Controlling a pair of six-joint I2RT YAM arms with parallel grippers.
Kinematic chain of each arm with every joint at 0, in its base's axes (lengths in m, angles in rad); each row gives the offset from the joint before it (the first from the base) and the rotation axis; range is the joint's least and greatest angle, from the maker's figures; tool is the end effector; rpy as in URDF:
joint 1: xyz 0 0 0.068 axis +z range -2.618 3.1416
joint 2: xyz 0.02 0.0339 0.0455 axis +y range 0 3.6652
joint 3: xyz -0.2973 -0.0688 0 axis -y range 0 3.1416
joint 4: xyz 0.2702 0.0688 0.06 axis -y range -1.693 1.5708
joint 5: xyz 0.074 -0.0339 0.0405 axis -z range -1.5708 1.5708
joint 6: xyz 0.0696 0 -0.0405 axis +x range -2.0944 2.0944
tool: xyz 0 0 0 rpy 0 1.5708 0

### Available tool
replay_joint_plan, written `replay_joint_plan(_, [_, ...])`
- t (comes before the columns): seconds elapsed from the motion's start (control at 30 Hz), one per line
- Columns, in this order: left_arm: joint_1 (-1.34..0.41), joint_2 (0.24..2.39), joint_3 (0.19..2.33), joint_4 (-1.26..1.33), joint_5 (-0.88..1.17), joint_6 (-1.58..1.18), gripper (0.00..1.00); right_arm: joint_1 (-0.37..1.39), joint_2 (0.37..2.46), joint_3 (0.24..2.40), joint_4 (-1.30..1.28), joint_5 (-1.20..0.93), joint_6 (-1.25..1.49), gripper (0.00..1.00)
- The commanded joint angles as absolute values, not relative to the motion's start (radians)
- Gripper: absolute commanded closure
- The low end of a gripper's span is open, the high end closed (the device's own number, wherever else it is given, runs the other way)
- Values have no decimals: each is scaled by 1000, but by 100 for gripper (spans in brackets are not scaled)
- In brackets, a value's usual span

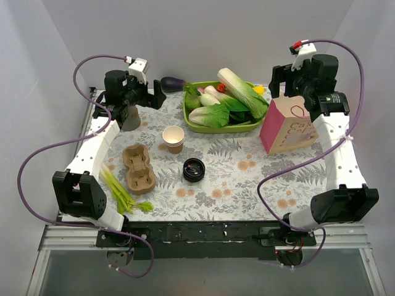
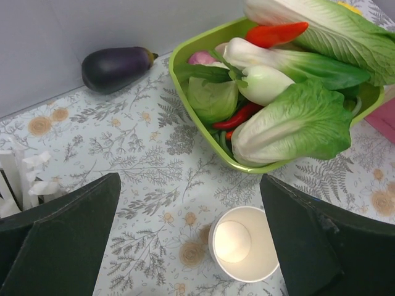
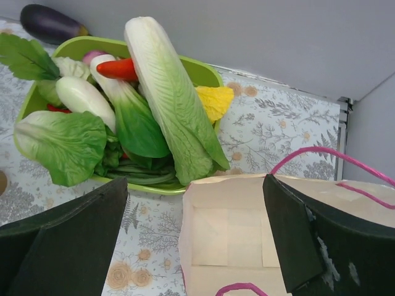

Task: Pack the takeout coffee

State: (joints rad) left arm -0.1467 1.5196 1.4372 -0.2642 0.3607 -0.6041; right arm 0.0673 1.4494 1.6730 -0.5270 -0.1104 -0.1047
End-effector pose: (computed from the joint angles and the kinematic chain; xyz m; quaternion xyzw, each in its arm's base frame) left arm 0.4019 -0.0842 0.4007 -0.0822 0.8076 -0.3438 0.4721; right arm 0.3694 0.0326 0.4843 -0.1017 0.7988 0.0334 0.5920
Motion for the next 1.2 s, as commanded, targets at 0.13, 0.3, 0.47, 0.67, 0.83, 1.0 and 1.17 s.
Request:
replay_joint_plan(0.13, [-146,1525,1483,-503,373,-560,8,145,1332,1556,-466,-388,-406,3])
replay_joint_plan(0.3, [-146,1626,1560,-679,360,-549,26,277,1318,1491,-515,-295,-488,8])
replay_joint_plan(0.47, [-147,1753,1634,-761,350,-566,36,345,1319,1430,-557,-265,-453,9])
replay_joint_plan(0.67, [-150,1824,1669,-782,394,-583,44,402,1319,1359,-575,-264,-468,12])
replay_joint_plan(0.83, [-152,1858,1684,-796,448,-598,51,420,1354,1377,-578,-255,-451,12])
replay_joint_plan(1.0, [-152,1847,1669,-799,462,-606,52,423,1370,1379,-571,-252,-443,12])
replay_joint_plan(1.17, [-152,1836,1631,-811,465,-588,59,425,1379,1371,-561,-252,-439,12])
